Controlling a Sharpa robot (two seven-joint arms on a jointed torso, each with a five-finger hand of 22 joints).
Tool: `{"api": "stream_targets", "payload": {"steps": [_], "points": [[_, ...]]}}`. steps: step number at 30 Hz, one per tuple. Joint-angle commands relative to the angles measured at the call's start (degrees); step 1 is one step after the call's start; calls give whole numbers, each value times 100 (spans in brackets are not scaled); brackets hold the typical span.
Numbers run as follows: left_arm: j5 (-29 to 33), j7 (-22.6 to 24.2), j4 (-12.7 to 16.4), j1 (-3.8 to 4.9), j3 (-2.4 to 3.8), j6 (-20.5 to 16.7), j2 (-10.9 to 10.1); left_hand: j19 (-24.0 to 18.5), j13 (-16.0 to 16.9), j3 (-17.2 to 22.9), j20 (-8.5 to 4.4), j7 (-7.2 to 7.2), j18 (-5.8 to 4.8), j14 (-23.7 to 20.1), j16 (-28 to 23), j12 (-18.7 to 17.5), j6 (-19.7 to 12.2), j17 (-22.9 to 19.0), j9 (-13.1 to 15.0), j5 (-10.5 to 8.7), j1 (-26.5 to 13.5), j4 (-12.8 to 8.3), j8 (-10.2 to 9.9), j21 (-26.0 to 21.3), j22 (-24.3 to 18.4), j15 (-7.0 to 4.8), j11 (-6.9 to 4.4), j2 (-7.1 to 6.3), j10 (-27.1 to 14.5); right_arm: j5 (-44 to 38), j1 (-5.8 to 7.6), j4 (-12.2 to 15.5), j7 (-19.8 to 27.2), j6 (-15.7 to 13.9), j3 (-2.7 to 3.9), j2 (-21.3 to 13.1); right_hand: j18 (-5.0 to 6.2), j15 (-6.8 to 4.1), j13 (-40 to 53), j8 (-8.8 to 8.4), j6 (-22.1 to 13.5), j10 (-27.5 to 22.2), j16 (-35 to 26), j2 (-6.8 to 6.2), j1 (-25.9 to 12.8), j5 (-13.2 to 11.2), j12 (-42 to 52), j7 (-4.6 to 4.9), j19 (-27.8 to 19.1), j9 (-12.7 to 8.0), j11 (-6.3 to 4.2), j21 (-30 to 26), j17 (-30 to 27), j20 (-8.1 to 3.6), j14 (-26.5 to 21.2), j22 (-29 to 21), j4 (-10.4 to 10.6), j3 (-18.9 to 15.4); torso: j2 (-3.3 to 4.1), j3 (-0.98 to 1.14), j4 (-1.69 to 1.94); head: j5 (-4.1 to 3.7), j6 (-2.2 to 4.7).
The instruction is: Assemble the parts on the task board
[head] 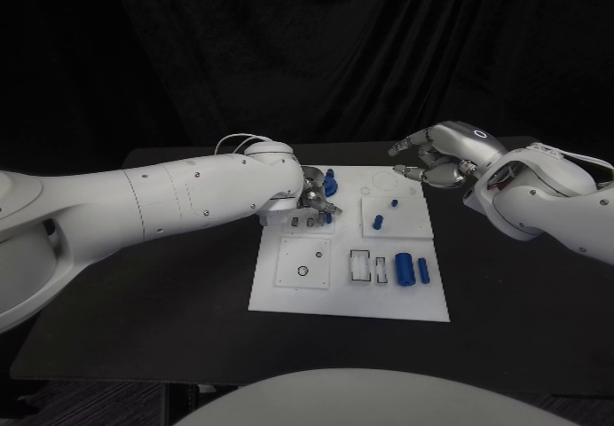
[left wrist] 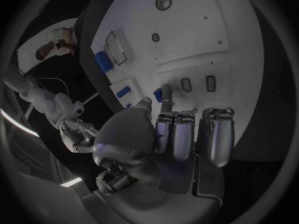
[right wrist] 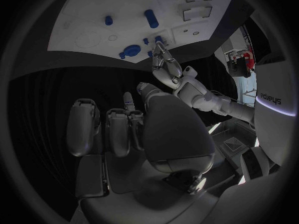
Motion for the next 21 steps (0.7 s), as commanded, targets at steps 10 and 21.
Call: {"api": "stream_targets", "payload": {"steps": [10, 21], "points": [[-22, 134, -75, -22, 5, 103, 50, 15, 1503, 126, 17, -9, -47, 595, 15, -4, 23, 1509, 36, 69, 105, -73, -76, -43, 759, 3, 8, -15, 587, -6, -8, -12, -137, 46, 5, 6, 46, 29, 802, 15, 30, 194, 15, 54, -5, 13, 13, 0, 13, -8, 30, 8, 648, 28, 425, 1087, -5, 39, 0, 4, -2, 6, 1], [-22, 157, -115, -29, 5, 182, 58, 7, 1503, 274, 15, -11, -45, 595, 15, -4, 6, 1509, 89, 141, 173, -210, -137, -56, 756, 1, 6, -97, 587, -6, -9, -28, -154, 98, 5, 16, 46, 30, 808, 14, 34, 198, 21, 54, -3, 13, 17, 2, 13, -10, 31, 8, 657, 29, 427, 1087, -8, 41, -2, 6, -5, 14, 1]]}}
